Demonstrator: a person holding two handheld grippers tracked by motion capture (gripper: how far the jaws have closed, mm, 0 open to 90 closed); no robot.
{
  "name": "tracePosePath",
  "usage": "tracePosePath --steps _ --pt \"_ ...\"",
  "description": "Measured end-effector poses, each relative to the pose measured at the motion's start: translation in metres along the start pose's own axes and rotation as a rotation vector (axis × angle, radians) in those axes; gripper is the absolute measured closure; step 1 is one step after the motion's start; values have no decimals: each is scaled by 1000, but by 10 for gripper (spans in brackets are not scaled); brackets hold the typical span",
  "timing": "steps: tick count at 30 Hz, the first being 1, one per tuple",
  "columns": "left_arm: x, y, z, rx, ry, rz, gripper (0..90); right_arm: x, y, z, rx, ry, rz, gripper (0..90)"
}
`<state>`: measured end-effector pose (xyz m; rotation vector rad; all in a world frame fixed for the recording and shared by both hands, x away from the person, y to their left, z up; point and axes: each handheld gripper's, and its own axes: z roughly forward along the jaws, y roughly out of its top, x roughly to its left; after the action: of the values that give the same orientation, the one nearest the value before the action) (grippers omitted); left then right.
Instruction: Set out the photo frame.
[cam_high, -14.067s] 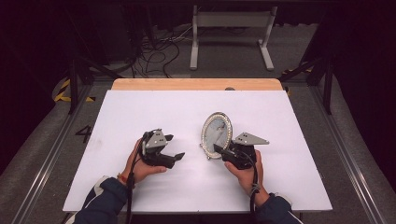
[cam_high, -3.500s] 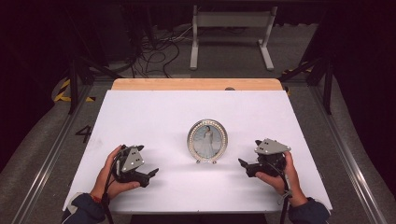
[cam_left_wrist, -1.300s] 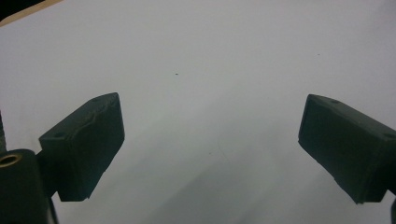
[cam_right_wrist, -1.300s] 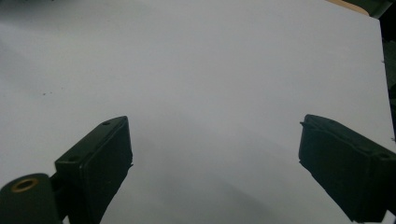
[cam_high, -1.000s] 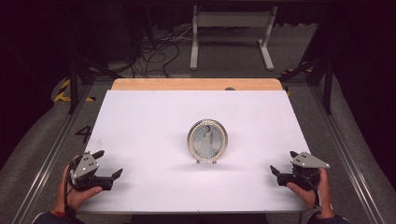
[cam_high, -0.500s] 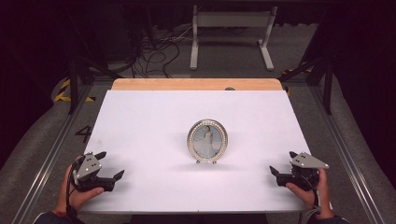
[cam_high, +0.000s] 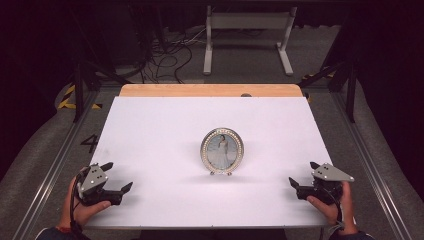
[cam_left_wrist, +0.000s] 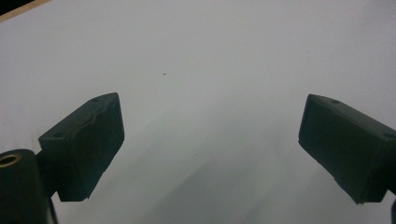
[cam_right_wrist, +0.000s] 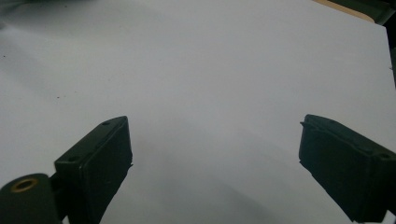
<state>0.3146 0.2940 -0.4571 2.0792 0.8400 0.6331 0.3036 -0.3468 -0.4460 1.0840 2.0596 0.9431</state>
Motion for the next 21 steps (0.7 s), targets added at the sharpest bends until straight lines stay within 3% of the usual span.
tracePosePath --steps 21 --pt "0 0 -1 -8 2 -3 75 -1 1 -3 -32 0 6 97"
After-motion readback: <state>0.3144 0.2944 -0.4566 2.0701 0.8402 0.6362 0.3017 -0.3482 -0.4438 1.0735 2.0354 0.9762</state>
